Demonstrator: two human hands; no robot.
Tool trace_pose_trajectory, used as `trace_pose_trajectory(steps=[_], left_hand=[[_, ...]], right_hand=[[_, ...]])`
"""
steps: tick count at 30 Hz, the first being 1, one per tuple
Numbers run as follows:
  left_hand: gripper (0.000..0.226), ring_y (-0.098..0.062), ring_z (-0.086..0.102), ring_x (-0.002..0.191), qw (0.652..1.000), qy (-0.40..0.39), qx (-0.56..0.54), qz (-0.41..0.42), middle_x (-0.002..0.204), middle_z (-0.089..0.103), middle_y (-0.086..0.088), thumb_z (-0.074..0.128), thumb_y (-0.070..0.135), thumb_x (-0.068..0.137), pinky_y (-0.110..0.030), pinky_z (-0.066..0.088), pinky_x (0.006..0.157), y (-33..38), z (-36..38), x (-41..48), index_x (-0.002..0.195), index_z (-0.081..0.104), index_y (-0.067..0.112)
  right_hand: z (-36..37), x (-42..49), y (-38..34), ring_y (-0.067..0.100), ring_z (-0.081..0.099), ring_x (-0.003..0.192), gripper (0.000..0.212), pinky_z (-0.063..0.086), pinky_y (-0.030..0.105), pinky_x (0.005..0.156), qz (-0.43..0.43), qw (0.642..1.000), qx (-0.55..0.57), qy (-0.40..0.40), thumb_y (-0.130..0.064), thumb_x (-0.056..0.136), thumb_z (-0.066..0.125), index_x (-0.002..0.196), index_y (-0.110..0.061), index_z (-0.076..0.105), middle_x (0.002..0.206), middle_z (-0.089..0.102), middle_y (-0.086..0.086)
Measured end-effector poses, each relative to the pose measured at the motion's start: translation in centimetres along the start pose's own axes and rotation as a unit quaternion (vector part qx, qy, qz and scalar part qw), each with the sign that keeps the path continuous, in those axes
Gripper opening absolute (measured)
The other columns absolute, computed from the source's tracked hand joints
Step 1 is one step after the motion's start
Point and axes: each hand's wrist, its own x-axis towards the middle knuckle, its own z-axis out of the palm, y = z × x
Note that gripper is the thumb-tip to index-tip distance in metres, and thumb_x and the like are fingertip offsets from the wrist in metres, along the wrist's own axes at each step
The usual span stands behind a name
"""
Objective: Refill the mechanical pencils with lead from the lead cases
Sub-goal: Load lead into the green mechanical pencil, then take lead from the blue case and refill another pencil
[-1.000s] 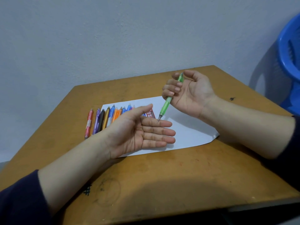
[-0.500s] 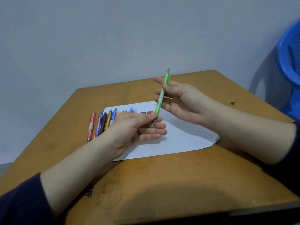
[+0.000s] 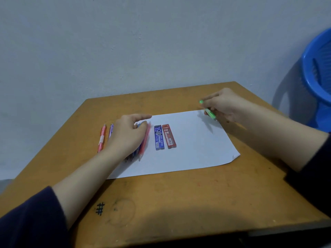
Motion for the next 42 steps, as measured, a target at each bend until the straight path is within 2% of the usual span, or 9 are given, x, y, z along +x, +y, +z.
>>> trace_pose_trajectory(steps=[2,6,12,16,19,26,32,38,42], left_hand=[[0.034,-0.010,0.044,0.129,1.000,-0.016,0.019,-0.008,0.143,0.048,0.006,0.045,0.020,0.099,-0.023,0.037,0.092,-0.3,0.0,0.4,0.130,0.059,0.026],[0.039,-0.009,0.024,0.143,0.997,-0.055,0.059,0.011,0.151,0.036,0.006,0.045,0.020,0.100,-0.031,0.020,0.114,-1.1,0.1,1.0,0.139,0.049,0.021],[0.034,-0.016,0.039,0.135,0.997,-0.058,0.041,-0.021,0.146,0.044,0.003,0.047,0.025,0.099,-0.026,0.033,0.101,-1.4,0.4,1.3,0.132,0.056,0.025],[0.030,-0.015,0.052,0.115,0.997,-0.064,0.021,-0.042,0.142,0.049,0.000,0.049,0.028,0.098,-0.029,0.045,0.088,-1.5,0.5,1.4,0.127,0.058,0.028],[0.032,-0.010,0.050,0.100,0.996,-0.068,0.030,-0.043,0.141,0.050,0.000,0.048,0.030,0.099,-0.027,0.046,0.080,-1.5,0.5,1.6,0.130,0.057,0.028],[0.036,-0.008,0.048,0.098,0.994,-0.084,0.068,-0.030,0.137,0.053,0.002,0.047,0.032,0.099,-0.026,0.043,0.082,-1.8,0.6,1.7,0.134,0.054,0.029],[0.037,-0.012,0.050,0.114,0.993,-0.086,0.079,-0.020,0.138,0.053,0.003,0.046,0.031,0.099,-0.022,0.037,0.087,-1.7,0.6,1.6,0.136,0.052,0.027],[0.037,-0.014,0.049,0.120,0.993,-0.086,0.073,-0.020,0.138,0.053,0.003,0.046,0.032,0.099,-0.022,0.035,0.088,-1.7,0.6,1.6,0.135,0.053,0.026],[0.036,-0.010,0.051,0.107,0.994,-0.087,0.056,-0.026,0.137,0.054,0.003,0.043,0.028,0.101,-0.024,0.041,0.087,-2.1,0.7,1.9,0.135,0.053,0.027]], right_hand=[[0.3,0.2,0.4,0.019,0.062,0.062,0.027,0.047,0.017,0.045,-0.005,0.999,-0.053,0.006,-0.001,0.083,0.067,0.109,-0.001,0.065,0.084,0.063,0.012],[1.0,0.5,1.1,0.015,0.063,0.059,0.028,0.051,0.020,0.056,-0.017,0.994,-0.103,0.021,-0.004,0.084,0.063,0.112,-0.010,0.066,0.085,0.066,0.009],[1.7,1.0,1.6,0.009,0.059,0.059,0.028,0.043,0.020,0.055,-0.048,0.983,-0.170,0.055,-0.013,0.085,0.063,0.111,-0.021,0.068,0.078,0.060,-0.001],[1.5,1.4,1.9,0.012,0.047,0.058,0.030,0.037,0.025,0.052,-0.062,0.968,-0.233,0.075,-0.018,0.084,0.065,0.114,-0.021,0.067,0.068,0.048,-0.005],[1.1,1.7,2.1,0.012,0.048,0.061,0.035,0.039,0.026,0.055,-0.073,0.957,-0.269,0.085,-0.018,0.086,0.063,0.121,-0.021,0.064,0.075,0.052,-0.004],[0.6,2.5,2.4,0.012,0.051,0.065,0.038,0.042,0.026,0.059,-0.066,0.945,-0.307,0.096,-0.020,0.089,0.062,0.127,-0.020,0.059,0.094,0.057,0.001],[0.5,2.6,2.6,0.026,0.056,0.108,0.048,0.040,0.026,0.077,-0.083,0.940,-0.318,0.091,-0.028,0.088,0.066,0.132,-0.015,0.055,0.122,0.060,0.010],[0.9,2.3,2.6,0.016,0.054,0.074,0.049,0.045,0.028,0.070,-0.113,0.926,-0.350,0.084,-0.024,0.091,0.058,0.138,-0.019,0.047,0.090,0.060,0.003],[1.4,1.5,2.2,0.018,0.055,0.079,0.047,0.043,0.027,0.069,-0.166,0.912,-0.368,0.076,-0.015,0.091,0.052,0.138,-0.017,0.049,0.083,0.057,0.000]])
